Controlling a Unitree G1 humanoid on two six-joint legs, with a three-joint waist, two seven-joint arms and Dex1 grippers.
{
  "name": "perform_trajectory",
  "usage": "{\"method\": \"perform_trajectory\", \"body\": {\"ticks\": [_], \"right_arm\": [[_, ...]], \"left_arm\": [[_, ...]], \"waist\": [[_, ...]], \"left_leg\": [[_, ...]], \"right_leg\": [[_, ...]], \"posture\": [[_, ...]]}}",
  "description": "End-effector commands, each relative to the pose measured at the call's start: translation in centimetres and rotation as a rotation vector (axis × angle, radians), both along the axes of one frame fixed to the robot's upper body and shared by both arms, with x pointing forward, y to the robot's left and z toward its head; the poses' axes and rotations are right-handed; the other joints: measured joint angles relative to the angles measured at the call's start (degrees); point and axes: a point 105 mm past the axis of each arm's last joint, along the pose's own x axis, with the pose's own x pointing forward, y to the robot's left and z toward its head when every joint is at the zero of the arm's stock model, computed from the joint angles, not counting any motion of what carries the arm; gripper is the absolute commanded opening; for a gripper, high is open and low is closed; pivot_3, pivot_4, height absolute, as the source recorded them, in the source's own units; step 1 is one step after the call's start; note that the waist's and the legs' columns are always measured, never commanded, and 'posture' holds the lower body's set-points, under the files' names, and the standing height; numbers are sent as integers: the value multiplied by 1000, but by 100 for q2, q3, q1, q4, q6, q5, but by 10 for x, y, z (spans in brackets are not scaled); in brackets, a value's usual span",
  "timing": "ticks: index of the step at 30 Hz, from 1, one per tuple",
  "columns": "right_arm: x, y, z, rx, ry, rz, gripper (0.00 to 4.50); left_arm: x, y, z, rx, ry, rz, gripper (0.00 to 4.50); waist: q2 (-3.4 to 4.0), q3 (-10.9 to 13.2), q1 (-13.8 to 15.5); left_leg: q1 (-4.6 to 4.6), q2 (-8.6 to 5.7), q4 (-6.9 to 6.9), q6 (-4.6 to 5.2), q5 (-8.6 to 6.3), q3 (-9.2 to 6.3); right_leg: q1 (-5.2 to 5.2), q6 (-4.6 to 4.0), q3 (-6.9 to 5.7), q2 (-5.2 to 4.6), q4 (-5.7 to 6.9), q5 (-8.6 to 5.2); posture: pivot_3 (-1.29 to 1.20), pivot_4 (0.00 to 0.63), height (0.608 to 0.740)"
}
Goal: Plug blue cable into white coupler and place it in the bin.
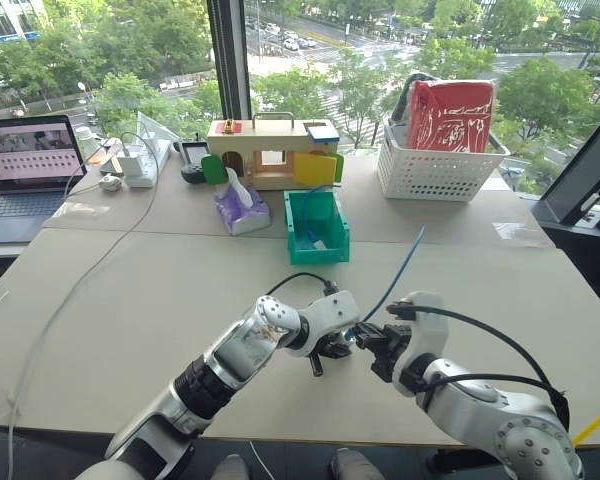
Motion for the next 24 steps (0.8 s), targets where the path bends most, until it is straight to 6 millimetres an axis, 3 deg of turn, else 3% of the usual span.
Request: {"method": "perform_trajectory", "body": {"ticks": [1,8,14,16,18,19,24], "right_arm": [[-14,19,-11,63,81,106,0],[-13,12,-20,79,110,97,0],[-7,6,-14,93,77,76,0],[-5,3,-12,87,71,70,0],[-3,1,-9,86,61,67,0],[-3,0,-8,86,55,66,0],[4,-16,10,97,2,33,0]], "left_arm": [[-1,3,-15,43,41,31,668],[1,6,-15,34,36,51,668],[13,23,-14,69,-45,54,668],[7,25,-14,51,-3,20,668],[1,24,-13,14,56,0,1684],[2,24,-12,-2,62,9,1869],[8,29,-13,15,25,11,3687]], "waist": [[-2,-2,3],[-8,-6,3],[-8,-7,-10],[-8,-7,-10],[-8,-7,-15],[-7,-7,-13],[-6,-5,19]], "left_leg": [[0,0,0,0,0,0],[14,1,-7,0,0,0],[19,1,-12,0,0,1],[19,1,-15,0,0,1],[17,2,-18,0,0,1],[17,2,-19,0,0,2],[-2,1,-24,0,0,1]], "right_leg": [[0,0,0,0,-1,0],[10,-6,0,0,-9,-4],[10,-9,2,0,-12,-5],[9,-10,3,0,-12,-5],[5,-12,2,0,-12,-6],[5,-14,2,0,-12,-7],[-6,2,-2,-1,-15,-5]], "posture": [[0,150,724],[0,150,724],[0,150,724],[0,150,724],[0,150,724],[0,150,724],[0,150,724]]}}
